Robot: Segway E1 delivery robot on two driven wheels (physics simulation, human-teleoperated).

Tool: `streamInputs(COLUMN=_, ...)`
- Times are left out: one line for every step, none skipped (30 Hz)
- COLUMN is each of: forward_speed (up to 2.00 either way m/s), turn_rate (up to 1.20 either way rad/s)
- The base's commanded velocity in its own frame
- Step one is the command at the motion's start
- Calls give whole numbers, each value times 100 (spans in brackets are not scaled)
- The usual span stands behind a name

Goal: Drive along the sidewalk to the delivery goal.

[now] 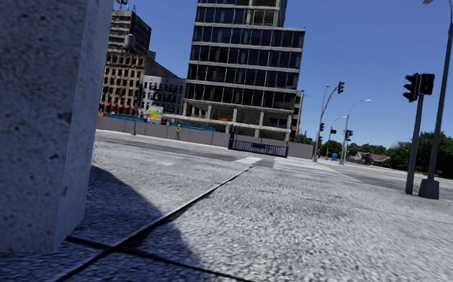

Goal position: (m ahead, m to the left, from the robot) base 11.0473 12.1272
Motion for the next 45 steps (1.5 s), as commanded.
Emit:
streamInputs(forward_speed=200, turn_rate=0)
streamInputs(forward_speed=200, turn_rate=0)
streamInputs(forward_speed=200, turn_rate=0)
streamInputs(forward_speed=200, turn_rate=0)
streamInputs(forward_speed=200, turn_rate=0)
streamInputs(forward_speed=200, turn_rate=0)
streamInputs(forward_speed=200, turn_rate=0)
streamInputs(forward_speed=200, turn_rate=0)
streamInputs(forward_speed=200, turn_rate=0)
streamInputs(forward_speed=200, turn_rate=0)
streamInputs(forward_speed=200, turn_rate=0)
streamInputs(forward_speed=200, turn_rate=0)
streamInputs(forward_speed=200, turn_rate=0)
streamInputs(forward_speed=200, turn_rate=0)
streamInputs(forward_speed=200, turn_rate=0)
streamInputs(forward_speed=200, turn_rate=0)
streamInputs(forward_speed=200, turn_rate=0)
streamInputs(forward_speed=200, turn_rate=0)
streamInputs(forward_speed=200, turn_rate=0)
streamInputs(forward_speed=200, turn_rate=0)
streamInputs(forward_speed=200, turn_rate=0)
streamInputs(forward_speed=200, turn_rate=0)
streamInputs(forward_speed=200, turn_rate=0)
streamInputs(forward_speed=200, turn_rate=0)
streamInputs(forward_speed=200, turn_rate=0)
streamInputs(forward_speed=200, turn_rate=0)
streamInputs(forward_speed=200, turn_rate=12)
streamInputs(forward_speed=200, turn_rate=28)
streamInputs(forward_speed=200, turn_rate=35)
streamInputs(forward_speed=200, turn_rate=41)
streamInputs(forward_speed=200, turn_rate=41)
streamInputs(forward_speed=200, turn_rate=43)
streamInputs(forward_speed=200, turn_rate=45)
streamInputs(forward_speed=200, turn_rate=45)
streamInputs(forward_speed=200, turn_rate=46)
streamInputs(forward_speed=200, turn_rate=46)
streamInputs(forward_speed=200, turn_rate=47)
streamInputs(forward_speed=200, turn_rate=48)
streamInputs(forward_speed=200, turn_rate=48)
streamInputs(forward_speed=200, turn_rate=48)
streamInputs(forward_speed=200, turn_rate=48)
streamInputs(forward_speed=200, turn_rate=48)
streamInputs(forward_speed=200, turn_rate=48)
streamInputs(forward_speed=200, turn_rate=48)
streamInputs(forward_speed=200, turn_rate=48)
